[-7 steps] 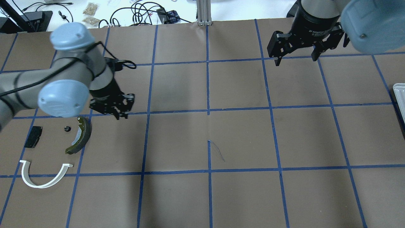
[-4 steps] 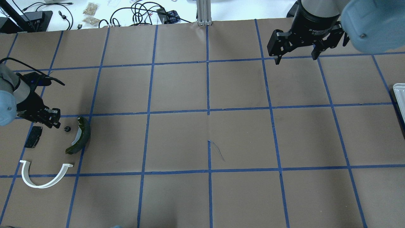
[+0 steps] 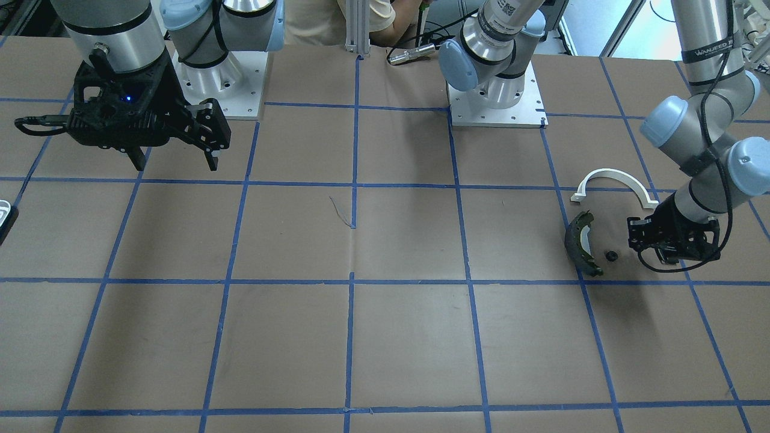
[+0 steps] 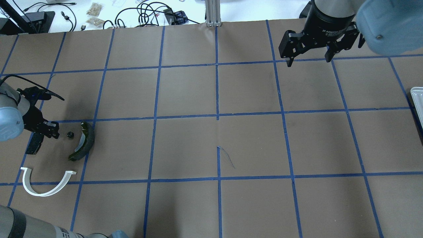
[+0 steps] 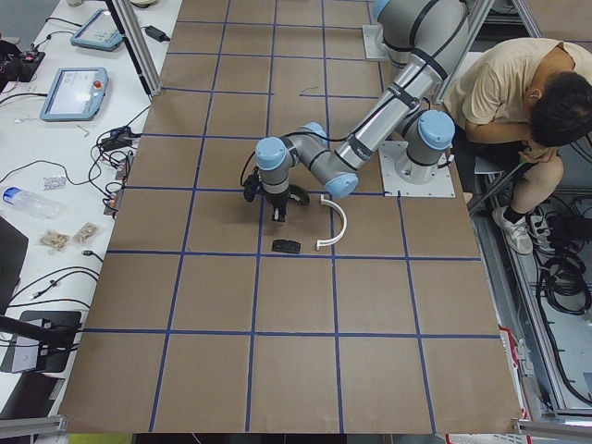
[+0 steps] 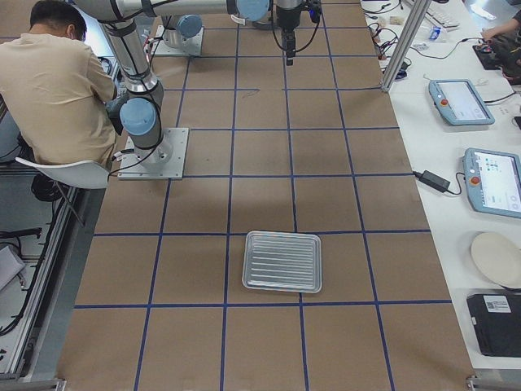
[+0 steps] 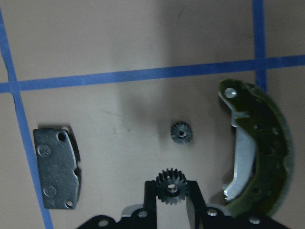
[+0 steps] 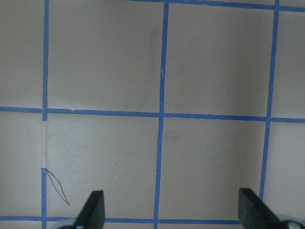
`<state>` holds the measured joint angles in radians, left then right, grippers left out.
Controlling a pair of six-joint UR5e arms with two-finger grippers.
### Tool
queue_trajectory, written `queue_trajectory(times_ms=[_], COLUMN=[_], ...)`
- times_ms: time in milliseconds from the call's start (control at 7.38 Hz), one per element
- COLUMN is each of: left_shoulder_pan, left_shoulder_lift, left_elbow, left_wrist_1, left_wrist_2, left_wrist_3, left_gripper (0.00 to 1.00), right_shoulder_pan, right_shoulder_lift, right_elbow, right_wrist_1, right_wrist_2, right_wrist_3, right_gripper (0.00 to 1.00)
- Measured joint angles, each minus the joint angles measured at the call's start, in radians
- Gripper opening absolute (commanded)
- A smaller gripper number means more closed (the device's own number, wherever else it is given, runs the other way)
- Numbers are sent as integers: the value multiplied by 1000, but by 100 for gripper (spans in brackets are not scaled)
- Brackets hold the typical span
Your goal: Place bearing gear from tray to pile
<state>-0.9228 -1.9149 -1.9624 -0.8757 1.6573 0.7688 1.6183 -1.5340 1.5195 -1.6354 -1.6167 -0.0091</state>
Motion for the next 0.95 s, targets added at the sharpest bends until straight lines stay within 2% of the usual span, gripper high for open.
queue_trajectory(times_ms=[136,678,814,949], left_shoulder_pan=[0,-7,-17,-34], left_shoulder_lift=[-7,6,31,70], left_elbow=[0,23,55,114], left_wrist_1=[3,-24,-84,-208], left_wrist_2=[-1,-2,-2,-4], left_wrist_3=[3,9,8,2], left_gripper=[99,100,100,100], right_shoulder_pan=[0,0,0,0], right_shoulder_lift=[0,0,0,0], right_elbow=[0,2,2,1], right_wrist_1=[0,1,2,1], right_wrist_2=[0,-6,-8,-11], right_wrist_3=[0,1,-1,-4], right_gripper=[100,100,100,100])
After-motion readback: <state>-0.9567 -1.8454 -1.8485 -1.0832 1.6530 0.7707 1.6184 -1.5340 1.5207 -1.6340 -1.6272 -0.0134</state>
